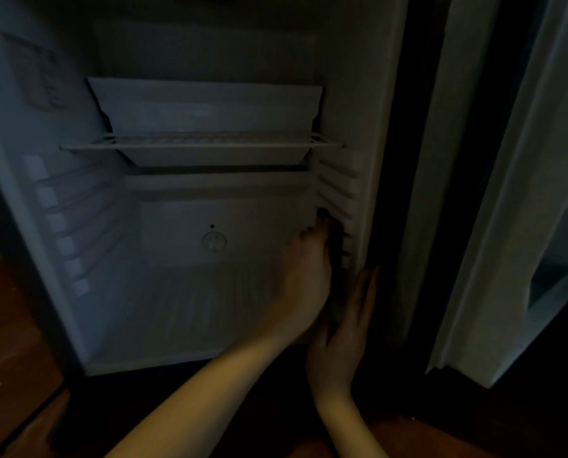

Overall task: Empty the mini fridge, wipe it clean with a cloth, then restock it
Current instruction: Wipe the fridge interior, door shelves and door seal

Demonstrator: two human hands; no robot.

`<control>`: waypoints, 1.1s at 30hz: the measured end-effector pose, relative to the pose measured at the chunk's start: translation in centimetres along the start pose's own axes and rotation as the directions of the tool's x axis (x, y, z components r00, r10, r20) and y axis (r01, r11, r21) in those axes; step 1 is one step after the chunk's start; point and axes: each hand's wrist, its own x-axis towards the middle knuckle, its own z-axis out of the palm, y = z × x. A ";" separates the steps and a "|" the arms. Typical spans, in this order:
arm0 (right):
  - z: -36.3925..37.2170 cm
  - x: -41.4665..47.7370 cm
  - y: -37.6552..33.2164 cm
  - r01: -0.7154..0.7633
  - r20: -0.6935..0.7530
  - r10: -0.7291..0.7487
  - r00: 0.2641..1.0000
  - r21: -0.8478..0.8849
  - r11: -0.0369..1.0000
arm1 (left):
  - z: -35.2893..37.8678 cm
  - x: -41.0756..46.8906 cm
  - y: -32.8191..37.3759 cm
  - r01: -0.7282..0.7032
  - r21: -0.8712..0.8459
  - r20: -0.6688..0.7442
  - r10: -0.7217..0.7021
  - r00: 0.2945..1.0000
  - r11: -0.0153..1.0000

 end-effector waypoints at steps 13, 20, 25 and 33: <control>0.0 -0.1 -0.3 0.001 0.005 -0.001 1.000 -0.017 1.000 | 1.4 4.1 -0.4 -0.076 0.568 0.263 -0.093 0.960 0.820; 0.0 0.1 -0.3 -0.001 0.018 0.001 1.000 -0.025 1.000 | 0.6 3.5 1.2 -0.130 0.550 0.314 -0.060 0.947 0.825; 0.1 0.0 -0.3 0.021 -0.002 -0.021 1.000 -0.030 0.999 | 3.6 6.7 -4.0 -0.170 0.507 0.381 -0.043 0.924 0.845; 0.1 0.0 -0.3 0.000 0.016 0.001 1.000 -0.039 0.999 | 2.2 4.1 -2.5 0.535 -0.370 0.302 -0.446 0.842 0.759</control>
